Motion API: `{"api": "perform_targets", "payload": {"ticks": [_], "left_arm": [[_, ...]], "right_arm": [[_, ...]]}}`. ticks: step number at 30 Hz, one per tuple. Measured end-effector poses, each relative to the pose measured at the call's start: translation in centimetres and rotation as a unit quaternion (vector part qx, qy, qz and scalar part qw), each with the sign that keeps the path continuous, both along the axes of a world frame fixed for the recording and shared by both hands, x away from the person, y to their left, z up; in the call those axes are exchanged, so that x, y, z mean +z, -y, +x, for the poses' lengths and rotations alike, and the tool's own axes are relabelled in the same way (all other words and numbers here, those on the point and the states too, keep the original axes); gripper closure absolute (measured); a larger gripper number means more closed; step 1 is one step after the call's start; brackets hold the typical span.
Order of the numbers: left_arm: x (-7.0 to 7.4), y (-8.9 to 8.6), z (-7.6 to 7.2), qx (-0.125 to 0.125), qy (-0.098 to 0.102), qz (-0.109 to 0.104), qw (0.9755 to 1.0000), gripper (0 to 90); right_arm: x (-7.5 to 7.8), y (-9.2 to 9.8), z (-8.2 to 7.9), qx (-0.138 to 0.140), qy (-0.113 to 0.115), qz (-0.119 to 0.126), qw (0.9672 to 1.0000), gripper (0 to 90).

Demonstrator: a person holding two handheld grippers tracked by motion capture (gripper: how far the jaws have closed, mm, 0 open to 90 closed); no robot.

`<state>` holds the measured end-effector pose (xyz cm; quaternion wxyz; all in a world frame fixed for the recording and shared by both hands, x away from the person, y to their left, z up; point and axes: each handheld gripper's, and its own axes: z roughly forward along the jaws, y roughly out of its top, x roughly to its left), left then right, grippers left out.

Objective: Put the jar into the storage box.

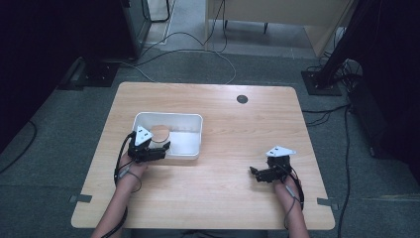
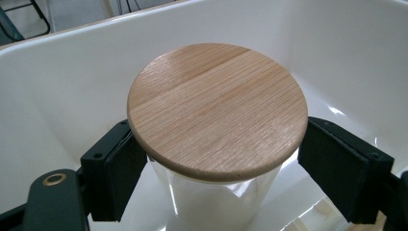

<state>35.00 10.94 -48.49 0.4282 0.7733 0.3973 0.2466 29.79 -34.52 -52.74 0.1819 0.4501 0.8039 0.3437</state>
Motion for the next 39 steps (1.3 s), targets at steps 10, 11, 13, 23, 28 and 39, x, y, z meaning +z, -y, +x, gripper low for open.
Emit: {"api": "perform_targets", "payload": {"ticks": [10, 11, 13, 23, 28, 39], "left_arm": [[0.2, -0.2, -0.3, -0.001, -0.006, 0.006, 1.0000, 17.7], [0.2, -0.2, -0.4, -0.003, -0.007, 0.006, 0.9999, 17.7], [0.2, -0.3, -0.4, -0.003, -0.008, 0.007, 0.9999, 17.8], [0.2, -0.3, -0.9, -0.004, -0.010, 0.022, 0.9997, 17.8], [0.2, -0.5, -1.1, -0.009, -0.015, 0.025, 0.9995, 17.7], [0.6, -0.7, -1.7, -0.021, -0.016, 0.032, 0.9992, 17.7]], "right_arm": [[0.0, 0.0, 0.0, -0.001, 0.000, 0.000, 1.0000, 0.0], [0.0, 0.0, 0.0, 0.000, 0.000, 0.000, 1.0000, 0.0], [0.0, 0.0, 0.0, 0.000, 0.000, 0.000, 1.0000, 0.0], [0.0, 0.1, 0.0, 0.004, 0.000, 0.000, 1.0000, 0.0], [0.0, 0.1, 0.0, 0.006, 0.000, 0.000, 1.0000, 0.0], [0.0, 0.1, 0.1, 0.009, 0.000, 0.001, 1.0000, 0.0]]}}
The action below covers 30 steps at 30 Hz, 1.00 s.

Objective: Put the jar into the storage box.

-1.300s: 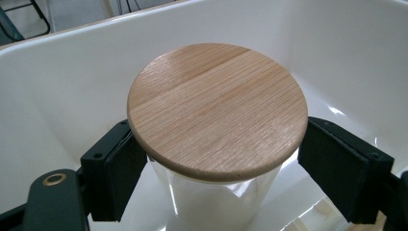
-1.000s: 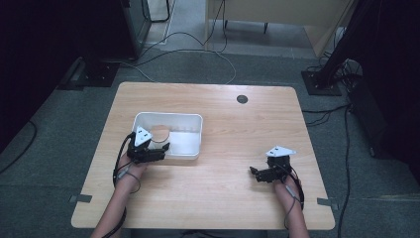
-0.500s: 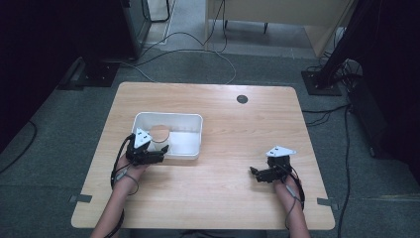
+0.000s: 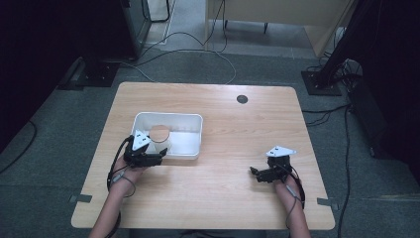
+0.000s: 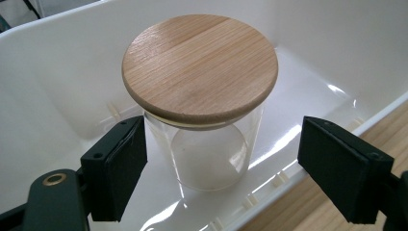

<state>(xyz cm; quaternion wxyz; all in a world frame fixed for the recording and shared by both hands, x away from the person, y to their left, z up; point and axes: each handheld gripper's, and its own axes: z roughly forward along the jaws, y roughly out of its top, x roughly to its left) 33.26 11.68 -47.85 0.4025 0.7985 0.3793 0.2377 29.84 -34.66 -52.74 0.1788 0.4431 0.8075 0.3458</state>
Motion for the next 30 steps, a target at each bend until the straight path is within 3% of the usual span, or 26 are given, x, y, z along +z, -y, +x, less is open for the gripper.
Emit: {"api": "perform_targets", "payload": {"ticks": [12, 17, 30], "left_arm": [[0.3, -0.4, -0.6, -0.021, -0.001, -0.002, 0.9998, 17.8], [0.4, -0.7, -0.9, -0.042, -0.006, 0.000, 0.9991, 17.8], [0.4, -1.1, -1.4, -0.062, -0.020, 0.005, 0.9979, 17.7]], "right_arm": [[0.0, 0.0, 0.0, 0.000, 0.000, 0.000, 1.0000, 0.0], [0.0, 0.0, 0.0, 0.000, 0.000, 0.000, 1.0000, 0.0], [0.0, 0.0, 0.0, 0.000, 0.000, 0.000, 1.0000, 0.0]]}}
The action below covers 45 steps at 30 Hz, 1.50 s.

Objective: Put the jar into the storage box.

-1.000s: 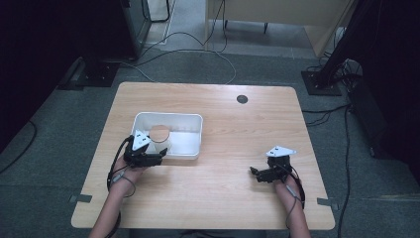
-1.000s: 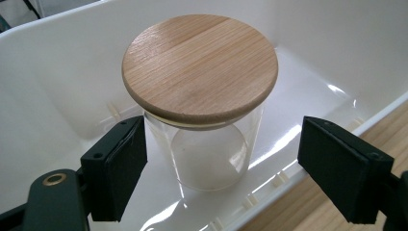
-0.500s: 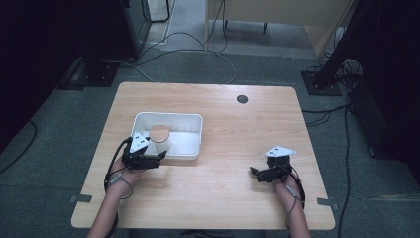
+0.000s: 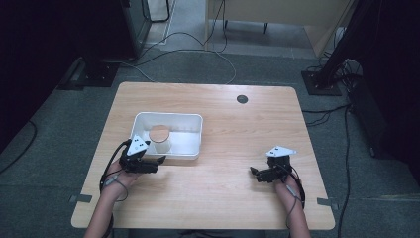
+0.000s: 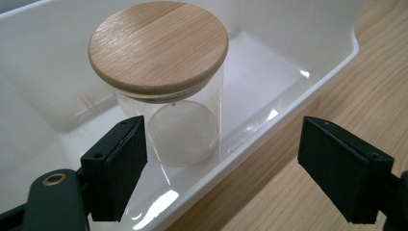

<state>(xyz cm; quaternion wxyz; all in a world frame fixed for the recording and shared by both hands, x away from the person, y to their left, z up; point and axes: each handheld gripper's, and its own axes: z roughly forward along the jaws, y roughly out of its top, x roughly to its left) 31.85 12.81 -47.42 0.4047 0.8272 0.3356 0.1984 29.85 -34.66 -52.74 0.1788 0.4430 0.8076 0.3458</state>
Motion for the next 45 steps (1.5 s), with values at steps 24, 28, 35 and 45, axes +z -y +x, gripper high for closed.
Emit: {"api": "perform_targets", "payload": {"ticks": [24, 28, 35, 45], "left_arm": [[0.0, -2.2, -0.8, -0.046, -0.024, 0.010, 0.9986, 17.7], [-0.2, -2.5, -0.8, -0.050, -0.032, 0.010, 0.9982, 17.7], [-0.1, -3.0, -0.8, -0.051, -0.033, 0.001, 0.9982, 17.7], [0.3, -4.0, -1.1, -0.058, -0.040, -0.013, 0.9974, 17.8]], "right_arm": [[0.0, 0.0, 0.0, 0.002, 0.000, 0.000, 1.0000, 0.0], [0.0, 0.0, 0.0, 0.002, 0.000, 0.000, 1.0000, 0.0], [0.0, 0.0, 0.0, 0.002, 0.000, 0.000, 1.0000, 0.0], [0.0, 0.0, 0.0, 0.002, 0.000, 0.000, 1.0000, 0.0]]}}
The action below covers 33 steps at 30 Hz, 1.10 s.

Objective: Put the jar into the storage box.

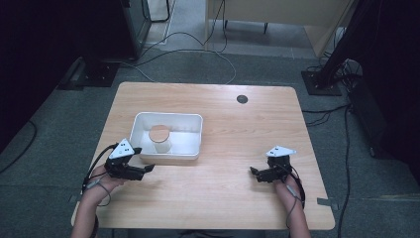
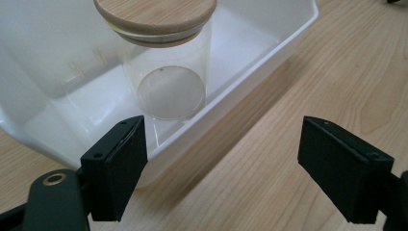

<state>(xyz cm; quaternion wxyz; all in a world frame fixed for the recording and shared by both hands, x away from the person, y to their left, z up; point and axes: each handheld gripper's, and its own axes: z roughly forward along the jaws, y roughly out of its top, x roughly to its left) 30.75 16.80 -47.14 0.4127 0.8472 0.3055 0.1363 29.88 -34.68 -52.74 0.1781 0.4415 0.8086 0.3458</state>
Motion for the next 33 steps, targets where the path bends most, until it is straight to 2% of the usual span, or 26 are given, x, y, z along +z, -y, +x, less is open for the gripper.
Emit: {"api": "perform_targets", "payload": {"ticks": [7, 11, 14, 20, 26, 33], "left_arm": [[0.0, -0.6, -0.1, -0.002, -0.011, 0.004, 0.9999, 17.7], [-0.1, -1.0, -0.2, -0.006, -0.029, 0.006, 0.9995, 17.8], [-0.3, -1.5, -0.1, 0.000, -0.041, 0.010, 0.9991, 17.7], [-0.6, -2.0, 0.0, 0.010, -0.047, 0.016, 0.9987, 17.7], [-1.1, -2.2, 0.2, 0.020, -0.048, 0.040, 0.9978, 17.8], [-1.7, -2.4, 0.4, 0.031, -0.047, 0.056, 0.9968, 17.7]], "right_arm": [[0.0, 0.0, 0.0, 0.000, 0.000, 0.000, 1.0000, 0.0], [0.0, 0.0, 0.0, 0.000, 0.000, 0.000, 1.0000, 0.0], [0.0, 0.0, 0.0, 0.000, 0.000, 0.000, 1.0000, 0.0], [0.0, 0.0, 0.0, 0.000, 0.000, 0.000, 1.0000, 0.0], [0.0, 0.0, 0.0, 0.000, 0.000, 0.000, 1.0000, 0.0], [0.0, 0.0, 0.0, 0.000, 0.000, 0.000, 1.0000, 0.0]]}}
